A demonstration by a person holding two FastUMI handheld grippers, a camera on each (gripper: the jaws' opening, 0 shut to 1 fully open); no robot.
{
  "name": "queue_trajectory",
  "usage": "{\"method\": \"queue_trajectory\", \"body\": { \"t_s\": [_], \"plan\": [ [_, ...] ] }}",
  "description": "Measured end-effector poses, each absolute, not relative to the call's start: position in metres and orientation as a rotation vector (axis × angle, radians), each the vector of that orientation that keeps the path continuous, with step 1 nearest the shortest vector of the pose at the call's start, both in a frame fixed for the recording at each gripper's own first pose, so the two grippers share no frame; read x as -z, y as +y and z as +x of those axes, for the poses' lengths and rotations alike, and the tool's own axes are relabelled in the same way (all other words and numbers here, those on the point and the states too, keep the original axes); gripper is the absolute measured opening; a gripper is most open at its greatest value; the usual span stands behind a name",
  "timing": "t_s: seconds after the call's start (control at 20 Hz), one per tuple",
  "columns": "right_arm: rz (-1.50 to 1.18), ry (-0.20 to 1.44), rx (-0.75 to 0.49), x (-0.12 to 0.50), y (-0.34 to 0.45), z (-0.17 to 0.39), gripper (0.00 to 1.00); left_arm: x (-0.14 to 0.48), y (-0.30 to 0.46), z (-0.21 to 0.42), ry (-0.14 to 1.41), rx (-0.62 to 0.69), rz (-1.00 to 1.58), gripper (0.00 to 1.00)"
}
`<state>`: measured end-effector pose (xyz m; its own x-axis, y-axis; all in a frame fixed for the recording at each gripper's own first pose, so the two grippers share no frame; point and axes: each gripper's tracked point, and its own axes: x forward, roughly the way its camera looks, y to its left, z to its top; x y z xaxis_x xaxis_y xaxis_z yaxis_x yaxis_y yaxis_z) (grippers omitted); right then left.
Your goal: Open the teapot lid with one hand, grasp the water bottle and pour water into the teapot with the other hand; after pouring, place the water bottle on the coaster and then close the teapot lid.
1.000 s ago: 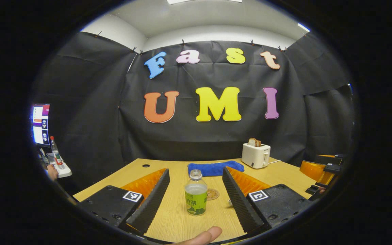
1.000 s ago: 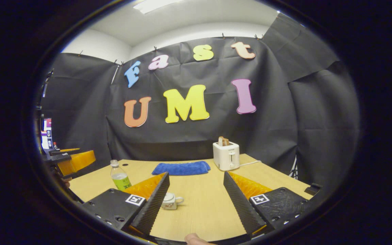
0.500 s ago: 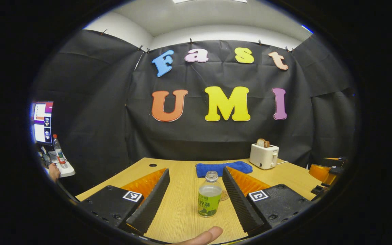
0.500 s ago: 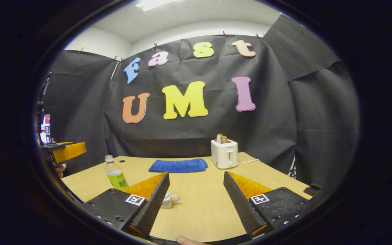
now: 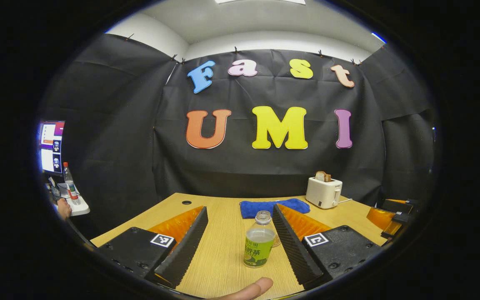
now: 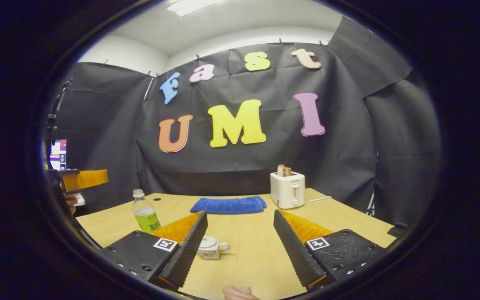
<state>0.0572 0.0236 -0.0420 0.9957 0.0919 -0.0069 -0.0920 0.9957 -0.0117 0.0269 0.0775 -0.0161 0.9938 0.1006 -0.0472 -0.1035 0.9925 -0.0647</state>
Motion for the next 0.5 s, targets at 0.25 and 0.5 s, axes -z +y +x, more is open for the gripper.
{"method": "queue_trajectory", "body": {
  "t_s": [0.25,0.5],
  "plan": [
    [-0.073,0.030,-0.171,0.075,0.057,0.099,0.96,0.026,0.086,0.034,0.067,-0.111,-0.069,0.98],
    [-0.105,0.087,-0.207,0.115,0.087,0.137,0.94,0.033,0.098,0.038,0.080,-0.125,-0.072,0.98]
  ]
}}
